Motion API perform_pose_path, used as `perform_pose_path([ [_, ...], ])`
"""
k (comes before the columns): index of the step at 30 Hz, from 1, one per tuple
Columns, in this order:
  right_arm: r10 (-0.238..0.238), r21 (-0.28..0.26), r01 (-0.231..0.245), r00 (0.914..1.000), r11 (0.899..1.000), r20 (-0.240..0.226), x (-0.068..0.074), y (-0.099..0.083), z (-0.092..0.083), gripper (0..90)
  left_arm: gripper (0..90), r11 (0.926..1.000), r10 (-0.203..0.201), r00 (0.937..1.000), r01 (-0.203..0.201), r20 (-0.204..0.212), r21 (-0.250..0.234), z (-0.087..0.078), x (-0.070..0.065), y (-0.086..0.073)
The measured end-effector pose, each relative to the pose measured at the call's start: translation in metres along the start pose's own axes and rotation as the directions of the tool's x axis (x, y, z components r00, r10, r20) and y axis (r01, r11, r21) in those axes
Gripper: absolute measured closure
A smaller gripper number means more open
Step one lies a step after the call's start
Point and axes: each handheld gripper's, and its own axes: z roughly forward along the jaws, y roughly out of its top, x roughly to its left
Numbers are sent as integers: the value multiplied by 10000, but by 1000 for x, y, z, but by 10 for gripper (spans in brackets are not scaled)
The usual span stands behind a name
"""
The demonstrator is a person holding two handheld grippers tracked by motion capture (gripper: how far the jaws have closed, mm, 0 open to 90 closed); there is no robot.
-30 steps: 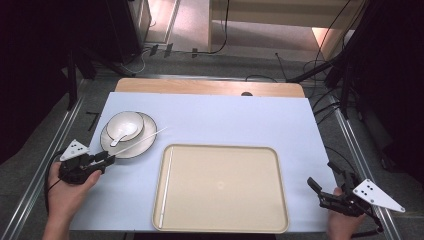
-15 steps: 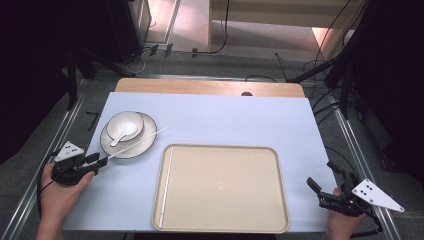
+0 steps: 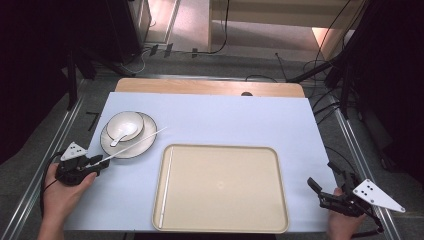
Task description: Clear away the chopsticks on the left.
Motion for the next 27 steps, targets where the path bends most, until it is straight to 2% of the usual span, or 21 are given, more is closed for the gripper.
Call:
perform_pose_path([
  [3,6,1,-6,10000,10000,0,0,0,0,118,669,9999,123,9999,-123,57,67,0,0,0],
  [7,-20,-17,20,10000,10000,-7,0,0,0,118,718,9996,257,9990,-260,355,72,-1,-1,0],
  [10,22,-36,-22,10000,10000,-5,0,0,-1,118,774,9985,507,9923,-528,1134,163,-1,-4,1],
  [11,22,-36,-22,10000,10000,-5,0,0,-1,118,798,9985,507,9923,-528,1134,163,-1,-4,1],
  [12,15,-36,-15,10000,10000,4,-1,0,-1,118,798,9974,646,9880,-683,1401,221,-2,-6,1],
  [13,44,-42,-44,10000,10000,11,-1,0,-1,118,835,9970,687,9822,-739,1748,234,-1,-9,2],
  [15,20,-57,-20,10000,10000,7,-1,0,-1,118,846,9964,725,9811,-793,1796,315,0,-13,4],
  [16,20,-57,-20,10000,10000,7,-1,0,-1,118,847,9964,725,9811,-793,1796,315,0,-13,4],
  [18,3,-21,-3,10000,10000,-17,0,0,-1,118,848,9975,604,9765,-666,2071,233,-1,-19,7],
  [22,8,-50,-8,10000,10000,5,-1,0,-1,118,849,9993,381,9756,-381,2163,-43,-5,-25,12],
  [25,-11,-65,12,10000,10000,22,-1,0,-1,118,850,9988,468,9728,-425,2268,-236,-6,-33,16],
  [27,-6,-82,7,10000,10000,30,-1,0,-2,118,850,9991,371,9683,-311,2472,-281,-7,-40,19],
])
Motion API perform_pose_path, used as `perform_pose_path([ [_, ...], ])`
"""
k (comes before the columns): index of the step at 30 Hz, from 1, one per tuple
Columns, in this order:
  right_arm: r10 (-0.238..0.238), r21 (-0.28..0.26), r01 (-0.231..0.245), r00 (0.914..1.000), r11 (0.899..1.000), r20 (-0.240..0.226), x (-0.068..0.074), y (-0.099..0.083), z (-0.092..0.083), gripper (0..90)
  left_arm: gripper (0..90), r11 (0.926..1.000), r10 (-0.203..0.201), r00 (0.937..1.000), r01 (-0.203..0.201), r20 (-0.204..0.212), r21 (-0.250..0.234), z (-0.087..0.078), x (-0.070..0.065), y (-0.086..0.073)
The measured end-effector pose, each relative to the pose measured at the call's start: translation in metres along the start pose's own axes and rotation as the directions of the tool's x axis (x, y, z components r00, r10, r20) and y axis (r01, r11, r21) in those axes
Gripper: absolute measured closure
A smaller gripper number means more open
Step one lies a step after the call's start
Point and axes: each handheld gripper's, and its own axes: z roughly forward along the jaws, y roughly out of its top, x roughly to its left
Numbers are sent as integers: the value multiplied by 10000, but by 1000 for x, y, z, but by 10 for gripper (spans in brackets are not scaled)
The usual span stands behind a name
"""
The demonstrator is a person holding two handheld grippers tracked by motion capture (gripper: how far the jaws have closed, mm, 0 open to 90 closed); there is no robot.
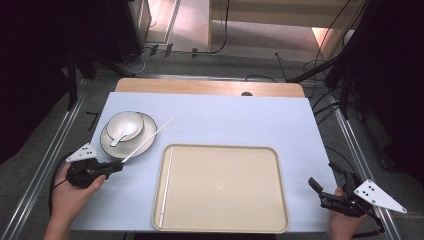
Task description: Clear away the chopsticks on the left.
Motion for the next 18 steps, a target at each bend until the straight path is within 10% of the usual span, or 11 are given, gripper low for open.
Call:
perform_pose_path([
  [18,-20,-25,20,10000,10000,-1,0,0,-1,118,850,9995,154,9889,-192,1478,247,37,-87,11],
])
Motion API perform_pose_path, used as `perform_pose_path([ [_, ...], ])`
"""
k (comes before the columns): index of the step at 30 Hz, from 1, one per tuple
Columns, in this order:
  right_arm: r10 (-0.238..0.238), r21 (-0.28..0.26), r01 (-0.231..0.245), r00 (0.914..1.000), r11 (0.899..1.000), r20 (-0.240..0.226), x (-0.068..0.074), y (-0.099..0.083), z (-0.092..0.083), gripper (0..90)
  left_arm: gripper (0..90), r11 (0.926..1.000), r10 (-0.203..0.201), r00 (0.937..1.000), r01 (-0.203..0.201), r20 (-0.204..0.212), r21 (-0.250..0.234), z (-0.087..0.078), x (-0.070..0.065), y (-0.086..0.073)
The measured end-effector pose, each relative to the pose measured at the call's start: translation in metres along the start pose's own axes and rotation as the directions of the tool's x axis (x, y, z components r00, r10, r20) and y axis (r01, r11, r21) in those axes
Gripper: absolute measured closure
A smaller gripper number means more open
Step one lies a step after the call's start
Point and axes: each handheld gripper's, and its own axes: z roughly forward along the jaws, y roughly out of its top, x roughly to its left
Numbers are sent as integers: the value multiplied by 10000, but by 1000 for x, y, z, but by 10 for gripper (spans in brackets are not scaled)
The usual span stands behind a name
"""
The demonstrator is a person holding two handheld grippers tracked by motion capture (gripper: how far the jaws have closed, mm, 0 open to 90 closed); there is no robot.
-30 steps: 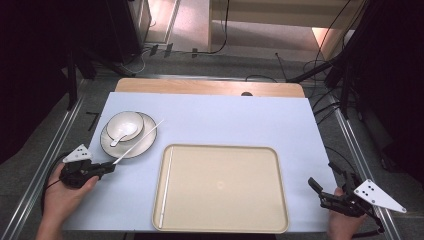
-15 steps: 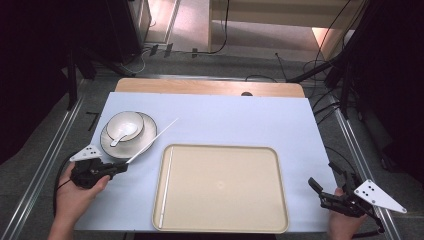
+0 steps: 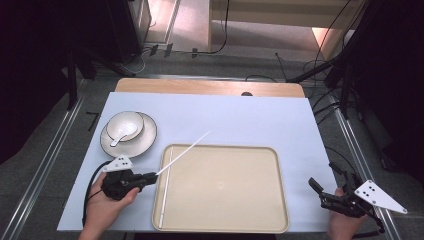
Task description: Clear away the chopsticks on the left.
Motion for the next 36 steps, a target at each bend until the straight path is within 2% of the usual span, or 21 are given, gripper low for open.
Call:
perform_pose_path([
  [5,9,5,-9,10000,10000,12,0,0,0,118,850,9997,-107,9999,105,100,214,12,-17,-4],
  [13,15,20,-15,10000,10000,-16,0,0,0,118,850,9986,-355,9992,348,193,389,27,-33,-13],
  [16,25,28,-25,10000,10000,-22,1,0,1,118,850,9985,-297,9994,289,163,472,32,-38,-15],
  [17,27,32,-27,10000,10000,-23,1,0,1,118,849,9977,-246,9996,238,117,634,38,-42,-16],
  [20,27,39,-27,10000,10000,-22,1,0,1,118,849,9964,-260,9995,246,156,814,42,-44,-18],
  [23,28,36,-27,10000,10000,-25,1,0,1,118,847,9965,-313,9995,306,79,778,45,-46,-20],
  [26,36,13,-36,10000,10000,-19,0,-1,1,118,844,9955,-228,9997,237,-115,916,48,-47,-24],
  [36,45,52,-45,10000,10000,-23,0,-1,1,118,799,9964,-98,9999,103,-64,837,52,-54,-26],
])
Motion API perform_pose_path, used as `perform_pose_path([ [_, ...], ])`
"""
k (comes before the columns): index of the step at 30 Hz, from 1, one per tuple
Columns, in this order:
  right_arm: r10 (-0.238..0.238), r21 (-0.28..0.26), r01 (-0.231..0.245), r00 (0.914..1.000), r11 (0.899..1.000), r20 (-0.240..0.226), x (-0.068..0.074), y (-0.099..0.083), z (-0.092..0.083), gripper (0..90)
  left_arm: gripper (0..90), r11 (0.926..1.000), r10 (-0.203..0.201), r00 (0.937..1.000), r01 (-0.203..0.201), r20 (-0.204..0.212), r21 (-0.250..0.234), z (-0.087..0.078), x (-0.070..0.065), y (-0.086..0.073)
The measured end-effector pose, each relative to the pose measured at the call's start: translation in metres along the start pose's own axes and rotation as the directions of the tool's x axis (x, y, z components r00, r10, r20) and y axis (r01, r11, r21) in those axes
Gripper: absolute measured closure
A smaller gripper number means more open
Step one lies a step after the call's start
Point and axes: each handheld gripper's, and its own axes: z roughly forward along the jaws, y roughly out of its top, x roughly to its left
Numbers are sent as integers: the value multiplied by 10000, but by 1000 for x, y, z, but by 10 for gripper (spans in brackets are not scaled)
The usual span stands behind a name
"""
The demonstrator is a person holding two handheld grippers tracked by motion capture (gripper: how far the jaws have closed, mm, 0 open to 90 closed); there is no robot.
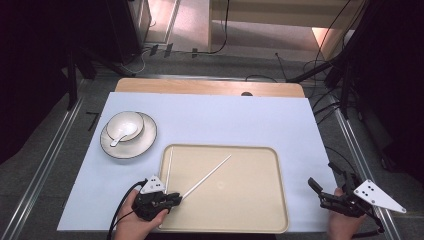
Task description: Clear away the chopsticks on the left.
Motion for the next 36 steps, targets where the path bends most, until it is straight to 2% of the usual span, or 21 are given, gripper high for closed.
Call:
perform_pose_path([
  [9,5,-37,-5,10000,10000,3,-1,0,0,118,851,9997,129,9998,-133,173,194,0,-2,0],
  [14,36,-32,-36,10000,10000,16,-1,0,-1,118,845,9999,-22,9994,16,350,155,-2,-7,-6],
  [15,36,-32,-36,10000,10000,16,-1,0,-1,118,829,9999,-22,9994,16,350,155,-2,-7,-6],
  [17,47,-57,-46,10000,10000,38,-1,0,-2,118,696,9999,-103,9996,105,279,-62,-3,-9,-6],
  [19,48,-61,-48,10000,10000,46,-1,0,-2,118,709,9998,46,9997,-43,222,-173,-3,-8,-1],
  [22,31,-30,-31,10000,10000,25,-1,0,-1,118,792,9995,74,9995,-64,304,-325,-2,-8,12],
  [26,24,-11,-24,10000,10000,16,-1,0,0,118,896,9989,155,9988,-135,461,-443,9,-9,31],
  [29,44,16,-44,10000,10000,-29,0,-1,1,118,900,9985,75,9978,-38,654,-554,18,-8,40],
  [30,50,23,-50,10000,10000,-25,0,-1,1,118,900,9987,130,9971,-92,754,-494,28,-7,47],
  [32,44,19,-44,10000,10000,-24,0,-1,1,118,900,9990,214,9967,-182,781,-413,32,-7,51],
  [36,68,-9,-68,10000,10000,-12,-1,-1,0,118,900,9983,586,9943,-581,887,-80,53,-13,65],
])
